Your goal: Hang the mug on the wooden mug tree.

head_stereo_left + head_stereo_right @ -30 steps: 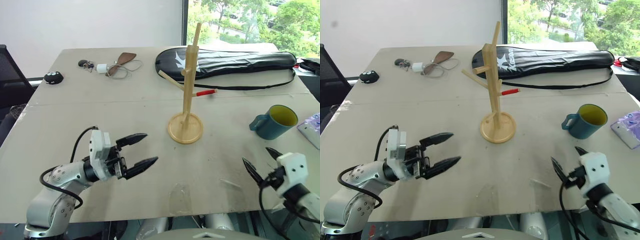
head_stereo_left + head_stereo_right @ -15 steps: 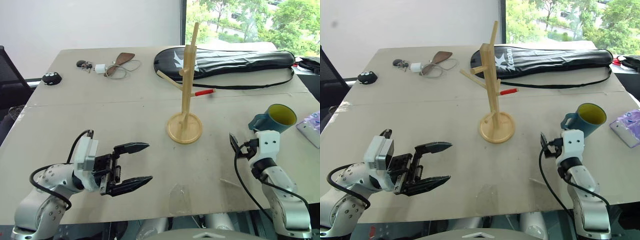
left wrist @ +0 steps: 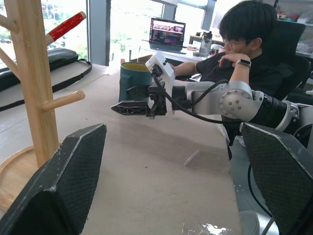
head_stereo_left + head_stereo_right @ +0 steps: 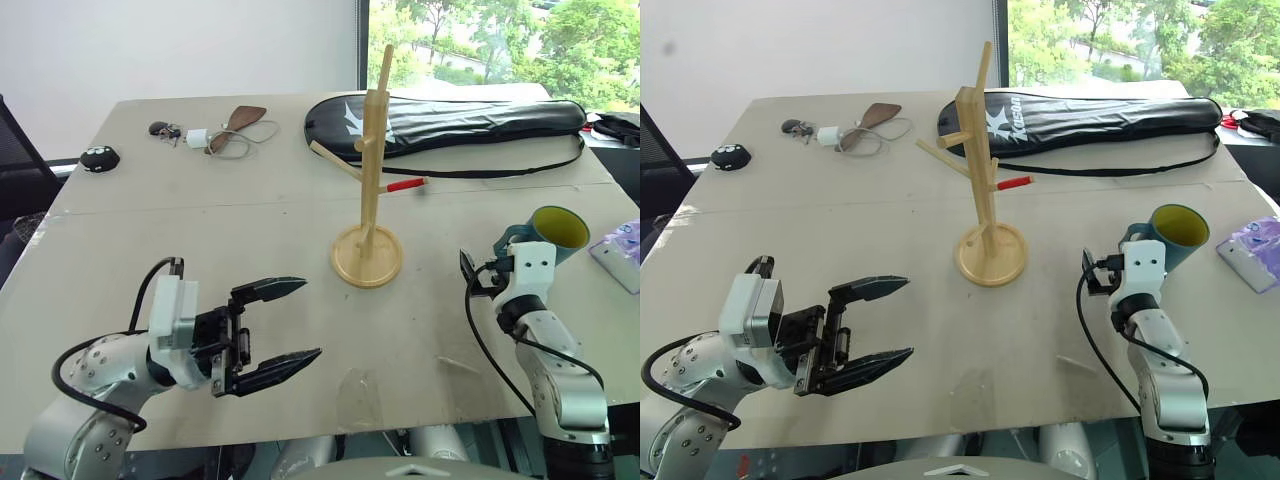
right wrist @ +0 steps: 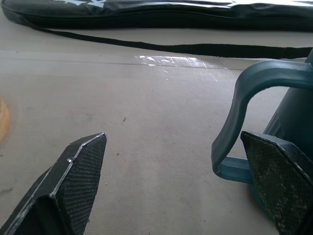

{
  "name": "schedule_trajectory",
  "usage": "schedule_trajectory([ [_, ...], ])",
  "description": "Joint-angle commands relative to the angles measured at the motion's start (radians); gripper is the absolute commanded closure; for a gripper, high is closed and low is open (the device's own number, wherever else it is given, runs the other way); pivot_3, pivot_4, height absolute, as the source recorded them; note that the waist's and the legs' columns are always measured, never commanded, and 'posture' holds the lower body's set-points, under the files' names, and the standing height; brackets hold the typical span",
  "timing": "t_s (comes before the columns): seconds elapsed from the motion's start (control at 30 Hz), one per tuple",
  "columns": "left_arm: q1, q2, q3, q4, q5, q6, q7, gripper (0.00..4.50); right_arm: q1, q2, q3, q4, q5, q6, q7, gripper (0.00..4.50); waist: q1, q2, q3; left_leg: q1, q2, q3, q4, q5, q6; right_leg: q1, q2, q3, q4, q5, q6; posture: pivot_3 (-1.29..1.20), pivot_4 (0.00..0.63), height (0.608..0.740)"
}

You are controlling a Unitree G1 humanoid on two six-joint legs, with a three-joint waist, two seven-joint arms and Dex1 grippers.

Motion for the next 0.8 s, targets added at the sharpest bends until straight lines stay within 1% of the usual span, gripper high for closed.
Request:
schedule_trajectory([
  [0.03,0.003,0.012,0.017,-0.044,-0.025,0.002,0.021,0.0,-0.03,-0.012,-0.028,0.013,-0.012,-0.012,-0.017,1.26,0.0,0.0,0.0,0.0,0.0,0.0,0.0,0.0,0.0,0.0,0.0,0.0,0.0,0.0,0.0,0.0,0.15,0.74],
  [0.13,0.008,0.016,0.024,-0.05,-0.029,0.002,0.028,0.0,-0.048,-0.017,-0.032,0.046,-0.012,-0.024,-0.011,2.9,0.0,0.0,0.0,0.0,0.0,0.0,0.0,0.0,0.0,0.0,0.0,0.0,0.0,0.0,0.0,0.0,0.15,0.74],
  [0.17,0.012,0.017,0.027,-0.053,-0.03,0.003,0.031,0.0,-0.056,-0.02,-0.035,0.061,-0.014,-0.032,-0.009,3.21,0.0,0.0,0.0,0.0,0.0,0.0,0.0,0.0,0.0,0.0,0.0,0.0,0.0,0.0,0.0,0.0,0.15,0.74],
  [0.2,0.017,0.018,0.03,-0.058,-0.033,0.003,0.034,0.0,-0.062,-0.024,-0.038,0.074,-0.017,-0.04,-0.008,3.77,0.0,0.0,0.0,0.0,0.0,0.0,0.0,0.0,0.0,0.0,0.0,0.0,0.0,0.0,0.0,0.0,0.15,0.74],
  [0.27,0.025,0.019,0.035,-0.067,-0.036,0.002,0.041,0.0,-0.068,-0.035,-0.045,0.086,-0.015,-0.048,-0.001,4.46,-0.002,0.0,0.0,0.0,0.0,0.0,0.0,0.0,0.0,0.0,0.0,0.0,0.0,0.0,0.0,0.0,0.15,0.74],
  [0.37,0.035,0.017,0.038,-0.074,-0.036,-0.001,0.05,0.0,-0.056,-0.059,-0.065,0.064,0.006,-0.049,0.025,4.46,-0.001,0.0,0.0,0.0,0.0,0.0,0.0,0.0,0.0,0.0,0.0,0.0,0.0,0.0,0.0,0.0,0.15,0.74],
  [0.47,0.04,0.013,0.036,-0.082,-0.036,-0.002,0.066,0.0,-0.043,-0.09,-0.083,0.034,0.052,-0.064,0.089,4.46,0.001,0.001,0.0,-0.001,0.0,0.0,0.0,0.0,0.0,0.0,0.0,0.0,0.0,0.0,0.0,0.0,0.15,0.74],
  [0.53,0.042,-0.007,0.03,-0.083,-0.038,-0.01,0.089,0.0,-0.032,-0.159,-0.11,-0.033,0.144,-0.051,0.211,4.46,0.001,0.002,0.001,-0.001,0.0,0.0,0.0,0.0,0.0,0.0,0.0,0.0,0.0,0.0,0.0,0.0,0.15,0.74],
  [0.6,0.038,-0.039,0.026,-0.078,-0.029,-0.032,0.113,0.0,-0.034,-0.235,-0.14,-0.109,0.258,0.006,0.316,4.46,0.001,0.005,0.003,-0.001,0.0,0.001,0.0,0.0,0.0,0.0,0.0,0.001,-0.001,0.0,0.0,0.0,0.15,0.74],
  [0.67,0.036,-0.074,0.028,-0.072,-0.025,-0.052,0.137,0.0,-0.042,-0.3,-0.153,-0.15,0.324,0.048,0.374,4.46,-0.001,0.004,0.003,-0.001,0.0,0.0,0.0,0.0,0.0,0.0,0.0,0.002,-0.001,0.0,0.0,0.0,0.15,0.74],
  [0.8,0.061,-0.151,0.053,-0.056,-0.032,-0.11,0.163,0.0,-0.137,-0.433,-0.146,-0.205,0.449,0.182,0.453,4.46,-0.001,0.004,0.003,-0.001,0.001,0.0,0.0,0.0,0.0,0.001,0.0,0.003,-0.002,0.0,0.0,0.0,0.15,0.74],
])
